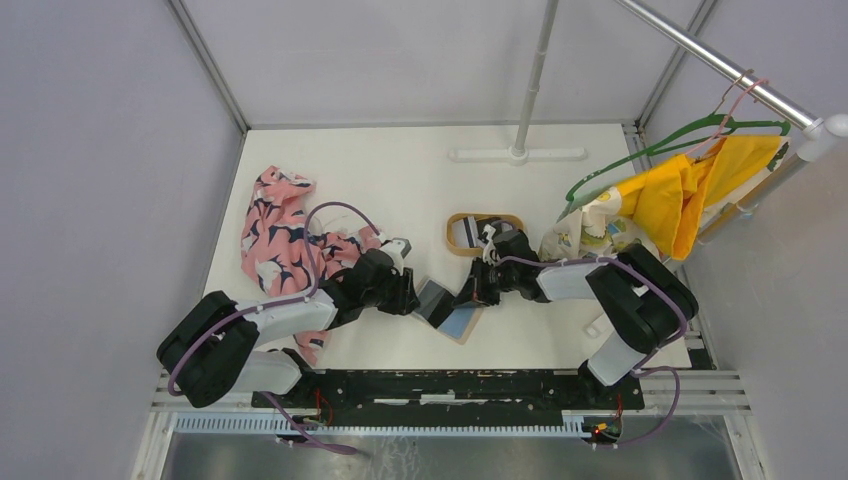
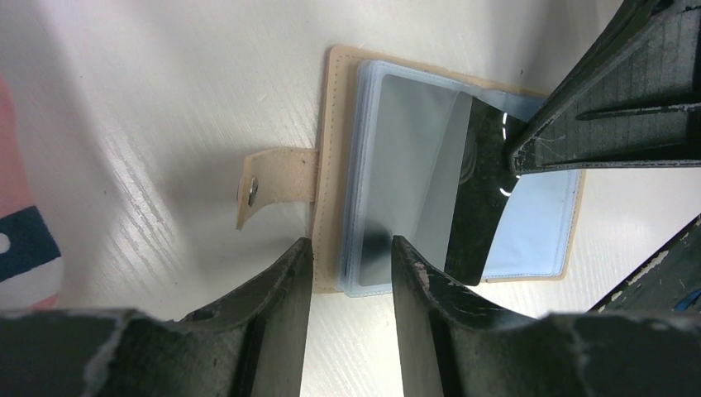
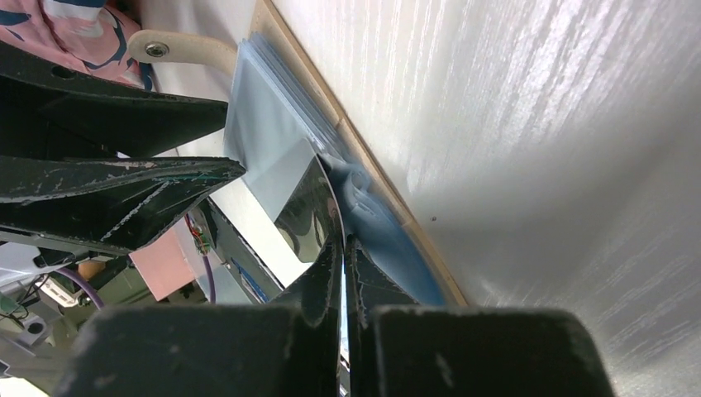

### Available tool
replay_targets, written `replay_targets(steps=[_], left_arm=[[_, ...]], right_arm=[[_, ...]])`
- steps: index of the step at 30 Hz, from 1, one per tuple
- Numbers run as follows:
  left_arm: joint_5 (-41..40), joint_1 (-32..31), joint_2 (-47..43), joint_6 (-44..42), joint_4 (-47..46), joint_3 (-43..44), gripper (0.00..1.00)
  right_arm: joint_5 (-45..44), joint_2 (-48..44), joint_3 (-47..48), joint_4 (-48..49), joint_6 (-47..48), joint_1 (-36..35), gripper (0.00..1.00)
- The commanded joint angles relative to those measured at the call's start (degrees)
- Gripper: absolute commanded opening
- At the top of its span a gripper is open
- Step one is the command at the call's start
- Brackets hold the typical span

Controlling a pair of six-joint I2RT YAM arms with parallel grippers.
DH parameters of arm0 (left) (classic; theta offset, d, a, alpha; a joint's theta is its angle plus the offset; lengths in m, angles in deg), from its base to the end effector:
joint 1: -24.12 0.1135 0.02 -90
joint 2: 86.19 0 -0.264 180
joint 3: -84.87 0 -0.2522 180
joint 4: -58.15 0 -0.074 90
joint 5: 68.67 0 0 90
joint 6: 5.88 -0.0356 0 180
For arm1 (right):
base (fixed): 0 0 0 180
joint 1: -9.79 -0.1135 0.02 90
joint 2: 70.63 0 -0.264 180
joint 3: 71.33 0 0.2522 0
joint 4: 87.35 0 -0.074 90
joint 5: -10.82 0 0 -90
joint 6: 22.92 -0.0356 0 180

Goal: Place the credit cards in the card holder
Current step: Insert the credit card into the card holder.

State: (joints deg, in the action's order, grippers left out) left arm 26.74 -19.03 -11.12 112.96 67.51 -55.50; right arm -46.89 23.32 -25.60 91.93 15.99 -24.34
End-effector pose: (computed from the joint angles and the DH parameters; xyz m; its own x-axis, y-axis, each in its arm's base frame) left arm 0.1692 -0.1632 0.1452 -0.8023 0.0939 -0.5895 0.3912 0.8286 -0.4005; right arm 0.2166 0.1698 0.1103 -0.9871 0.1256 -0.0991 0.0053 0.6451 0.7641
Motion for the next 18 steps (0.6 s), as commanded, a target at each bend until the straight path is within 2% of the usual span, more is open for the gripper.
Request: replay_targets(steps=[1, 5, 9, 14, 18], left_arm=[[4.5, -1.0, 0.9, -3.6, -1.7, -0.3, 0.47], [4.9, -1.0, 1.4, -3.6, -2.1, -0.1, 0.47], [5.3, -1.0, 1.4, -3.2, -2.4, 0.2, 0.49], [3.3, -1.1, -1.2, -1.7, -1.3, 0.4, 0.59], [0.5, -1.1, -6.6, -0.1, 3.5, 0.7, 0.63]], right_arm=[[-4.5, 2.1, 2.5, -3.8, 3.5, -0.4, 0.03], [-1.3, 3.5, 4.9, -1.1, 5.0, -0.4, 0.15], [1.0, 4.8, 6.7, 1.4, 6.4, -0.4, 0.21], [0.9, 4.0, 6.7, 2.3, 8.7, -0.1, 0.29], [0.9, 1.9, 6.2, 3.2, 10.6, 0.8, 0.35]])
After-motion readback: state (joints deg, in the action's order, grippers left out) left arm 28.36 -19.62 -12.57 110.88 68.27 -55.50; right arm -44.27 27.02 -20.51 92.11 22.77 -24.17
